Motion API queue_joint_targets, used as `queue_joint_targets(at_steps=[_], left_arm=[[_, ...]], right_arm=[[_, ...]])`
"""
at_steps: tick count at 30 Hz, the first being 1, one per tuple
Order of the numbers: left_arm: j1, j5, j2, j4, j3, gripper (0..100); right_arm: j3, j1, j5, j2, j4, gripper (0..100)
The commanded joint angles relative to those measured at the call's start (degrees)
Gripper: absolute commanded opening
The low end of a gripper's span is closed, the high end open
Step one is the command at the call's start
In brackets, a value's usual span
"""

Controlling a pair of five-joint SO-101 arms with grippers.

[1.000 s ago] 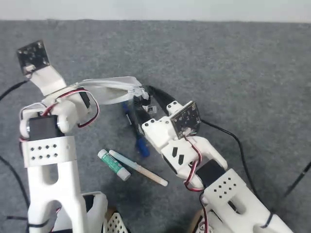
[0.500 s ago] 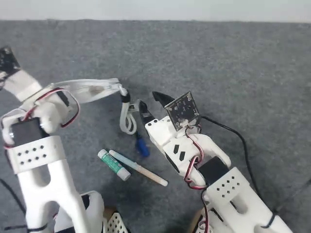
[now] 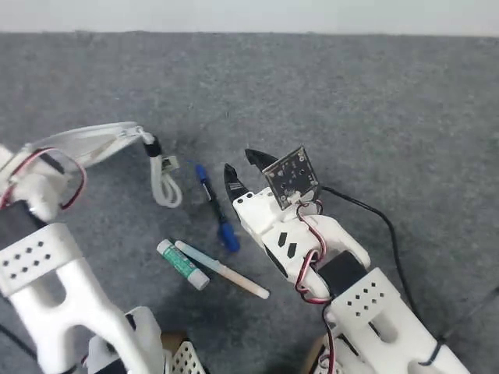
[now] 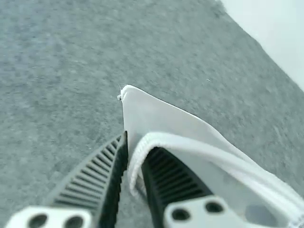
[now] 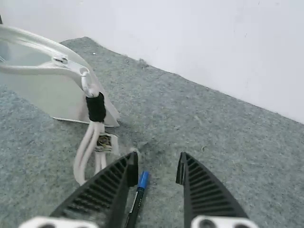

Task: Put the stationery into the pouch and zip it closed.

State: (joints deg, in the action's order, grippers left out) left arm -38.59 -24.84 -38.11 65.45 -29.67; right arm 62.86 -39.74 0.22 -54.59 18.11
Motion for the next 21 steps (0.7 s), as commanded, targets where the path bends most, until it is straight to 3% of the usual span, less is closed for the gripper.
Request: queue_joint_targets(at_steps=[1, 21], left_arm=[[-1.2, -0.7, -2.5, -2.4, 1.1, 1], [-1.2, -0.7, -2.3, -2.3, 0.7, 1]], right_arm=[[-5.3, 0.4, 1.8, 5.4, -0.1, 12.6], [-20.0, -3.7, 1.5, 38.6, 0.3, 12.9]])
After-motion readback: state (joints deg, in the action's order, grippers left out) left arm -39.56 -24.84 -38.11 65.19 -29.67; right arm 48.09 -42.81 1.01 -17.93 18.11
